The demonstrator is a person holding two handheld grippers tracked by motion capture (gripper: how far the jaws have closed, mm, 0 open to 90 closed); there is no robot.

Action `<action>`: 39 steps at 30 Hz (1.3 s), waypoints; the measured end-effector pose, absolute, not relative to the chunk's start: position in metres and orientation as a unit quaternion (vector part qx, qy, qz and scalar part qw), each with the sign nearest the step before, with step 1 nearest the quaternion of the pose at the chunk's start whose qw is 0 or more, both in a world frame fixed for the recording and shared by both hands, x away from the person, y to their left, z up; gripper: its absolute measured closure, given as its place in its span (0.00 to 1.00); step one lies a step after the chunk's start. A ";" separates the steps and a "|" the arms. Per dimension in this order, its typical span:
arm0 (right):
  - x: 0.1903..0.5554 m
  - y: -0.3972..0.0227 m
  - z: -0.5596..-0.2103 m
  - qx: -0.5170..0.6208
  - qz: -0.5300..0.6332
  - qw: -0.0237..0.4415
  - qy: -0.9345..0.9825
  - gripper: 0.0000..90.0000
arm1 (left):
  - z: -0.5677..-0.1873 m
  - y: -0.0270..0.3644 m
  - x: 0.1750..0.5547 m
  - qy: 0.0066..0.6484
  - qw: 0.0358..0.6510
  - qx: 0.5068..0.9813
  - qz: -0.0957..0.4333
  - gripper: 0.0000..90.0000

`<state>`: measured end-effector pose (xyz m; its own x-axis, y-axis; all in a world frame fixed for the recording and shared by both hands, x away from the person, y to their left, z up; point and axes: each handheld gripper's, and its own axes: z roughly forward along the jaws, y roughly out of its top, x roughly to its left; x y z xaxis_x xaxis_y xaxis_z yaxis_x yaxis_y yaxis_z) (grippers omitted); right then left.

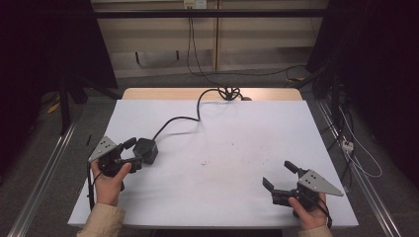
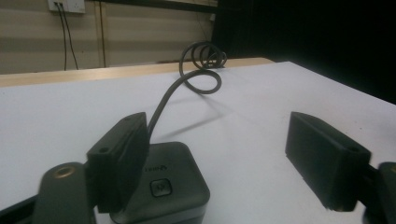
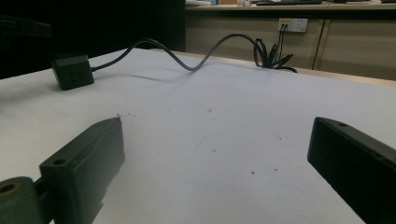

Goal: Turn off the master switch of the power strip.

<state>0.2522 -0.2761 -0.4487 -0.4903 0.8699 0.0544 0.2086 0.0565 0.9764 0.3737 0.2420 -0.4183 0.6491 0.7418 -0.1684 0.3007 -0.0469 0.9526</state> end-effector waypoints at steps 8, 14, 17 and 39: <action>0.252 -0.276 -0.449 0.407 0.553 0.299 0.663 0.04 | -0.418 0.241 0.378 0.373 0.584 0.697 0.187 0.32; 0.252 -0.276 -0.449 0.406 0.553 0.300 0.663 0.04 | -0.417 0.242 0.379 0.373 0.584 0.698 0.184 0.35; 0.252 -0.276 -0.449 0.407 0.553 0.300 0.662 0.04 | -0.417 0.242 0.380 0.374 0.583 0.697 0.185 0.36; 0.252 -0.276 -0.448 0.406 0.554 0.300 0.662 0.04 | -0.417 0.243 0.387 0.380 0.576 0.700 0.185 0.52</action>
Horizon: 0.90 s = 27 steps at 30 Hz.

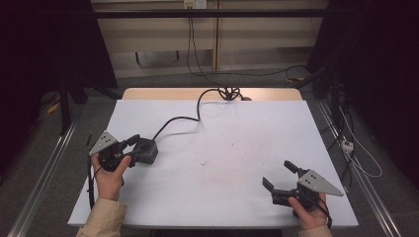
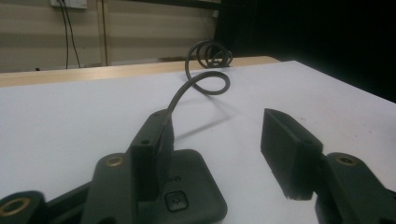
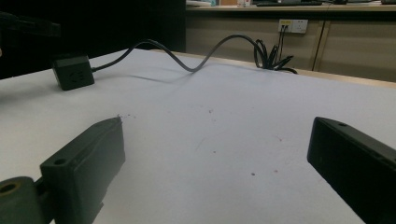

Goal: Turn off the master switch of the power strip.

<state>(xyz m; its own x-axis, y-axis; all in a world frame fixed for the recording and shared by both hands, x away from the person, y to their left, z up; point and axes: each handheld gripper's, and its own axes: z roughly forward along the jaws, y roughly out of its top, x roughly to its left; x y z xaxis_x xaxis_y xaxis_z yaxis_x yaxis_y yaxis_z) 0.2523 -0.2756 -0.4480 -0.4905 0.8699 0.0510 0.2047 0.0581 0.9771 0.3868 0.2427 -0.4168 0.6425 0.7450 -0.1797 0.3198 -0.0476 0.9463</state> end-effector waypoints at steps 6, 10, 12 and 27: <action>0.252 -0.276 -0.448 0.405 0.554 0.300 0.662 0.04 | -0.418 0.242 0.389 0.383 0.574 0.700 0.184 0.55; 0.252 -0.276 -0.448 0.406 0.554 0.301 0.662 0.04 | -0.417 0.243 0.390 0.383 0.574 0.700 0.183 0.57; 0.252 -0.276 -0.448 0.405 0.554 0.301 0.662 0.04 | -0.417 0.243 0.391 0.380 0.572 0.703 0.184 0.58; 0.252 -0.276 -0.447 0.408 0.556 0.300 0.659 0.04 | -0.418 0.243 0.395 0.390 0.568 0.702 0.181 0.67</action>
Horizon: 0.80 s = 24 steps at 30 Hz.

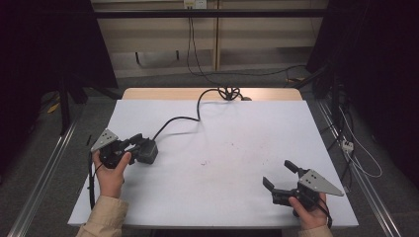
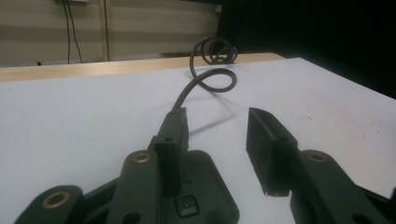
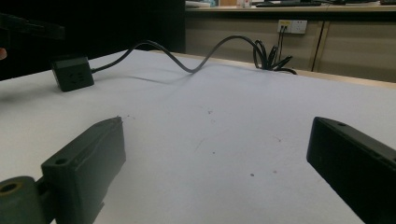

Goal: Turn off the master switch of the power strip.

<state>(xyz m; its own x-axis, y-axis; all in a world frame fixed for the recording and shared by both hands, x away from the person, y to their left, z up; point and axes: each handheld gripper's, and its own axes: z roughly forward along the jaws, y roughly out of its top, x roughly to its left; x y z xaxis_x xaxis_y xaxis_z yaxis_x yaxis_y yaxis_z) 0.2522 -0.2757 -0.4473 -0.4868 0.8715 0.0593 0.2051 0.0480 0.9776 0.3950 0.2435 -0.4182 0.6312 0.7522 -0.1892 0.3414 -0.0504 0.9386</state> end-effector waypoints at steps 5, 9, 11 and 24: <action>0.252 -0.276 -0.447 0.406 0.555 0.301 0.661 0.04 | -0.419 0.244 0.396 0.389 0.564 0.705 0.185 0.69; 0.252 -0.276 -0.447 0.406 0.555 0.301 0.661 0.04 | -0.419 0.244 0.396 0.390 0.560 0.706 0.188 0.70; 0.252 -0.276 -0.447 0.406 0.555 0.301 0.661 0.04 | -0.419 0.245 0.397 0.388 0.559 0.708 0.190 0.71; 0.253 -0.276 -0.447 0.404 0.555 0.301 0.661 0.04 | -0.419 0.246 0.395 0.394 0.549 0.712 0.194 0.81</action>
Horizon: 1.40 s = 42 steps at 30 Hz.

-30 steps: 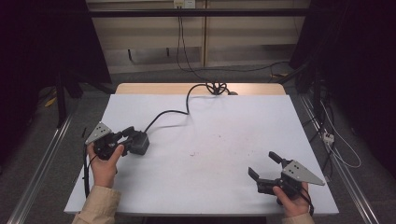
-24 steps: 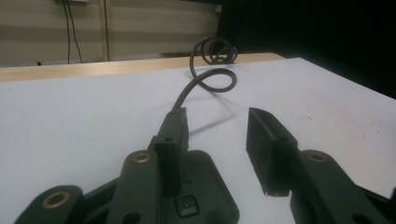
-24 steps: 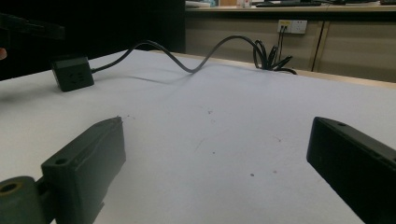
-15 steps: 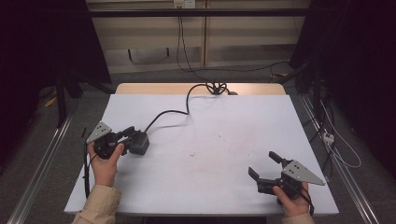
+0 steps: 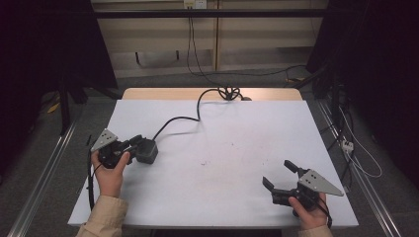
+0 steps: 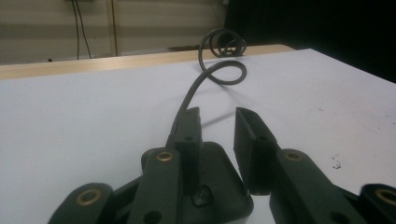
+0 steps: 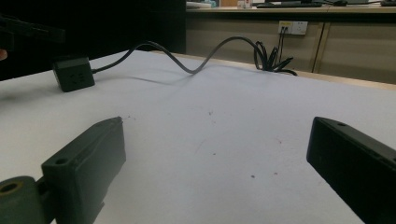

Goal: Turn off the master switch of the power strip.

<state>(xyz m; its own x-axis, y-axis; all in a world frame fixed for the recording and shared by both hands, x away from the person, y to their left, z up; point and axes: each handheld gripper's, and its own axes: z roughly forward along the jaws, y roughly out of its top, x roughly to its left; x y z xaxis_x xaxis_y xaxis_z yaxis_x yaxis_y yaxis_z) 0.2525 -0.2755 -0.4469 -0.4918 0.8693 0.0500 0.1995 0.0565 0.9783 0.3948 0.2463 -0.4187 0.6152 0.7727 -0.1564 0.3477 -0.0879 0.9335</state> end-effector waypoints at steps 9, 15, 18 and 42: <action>0.253 -0.276 -0.447 0.404 0.556 0.301 0.661 0.04 | -0.418 0.248 0.394 0.397 0.542 0.715 0.197 0.86; 0.253 -0.276 -0.447 0.404 0.556 0.301 0.662 0.04 | -0.418 0.249 0.394 0.397 0.537 0.718 0.196 0.88; 0.253 -0.276 -0.447 0.404 0.556 0.301 0.661 0.04 | -0.418 0.249 0.394 0.398 0.538 0.717 0.195 0.88; 0.253 -0.275 -0.446 0.402 0.556 0.301 0.663 0.05 | -0.417 0.250 0.391 0.402 0.528 0.723 0.191 0.98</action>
<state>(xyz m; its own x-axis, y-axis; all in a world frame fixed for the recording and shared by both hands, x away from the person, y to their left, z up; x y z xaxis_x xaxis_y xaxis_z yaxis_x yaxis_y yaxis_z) 0.2528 -0.2754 -0.4462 -0.4951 0.8675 0.0480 0.1985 0.0591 0.9783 0.3913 0.2496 -0.4171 0.6042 0.7828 -0.1488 0.3798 -0.1188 0.9174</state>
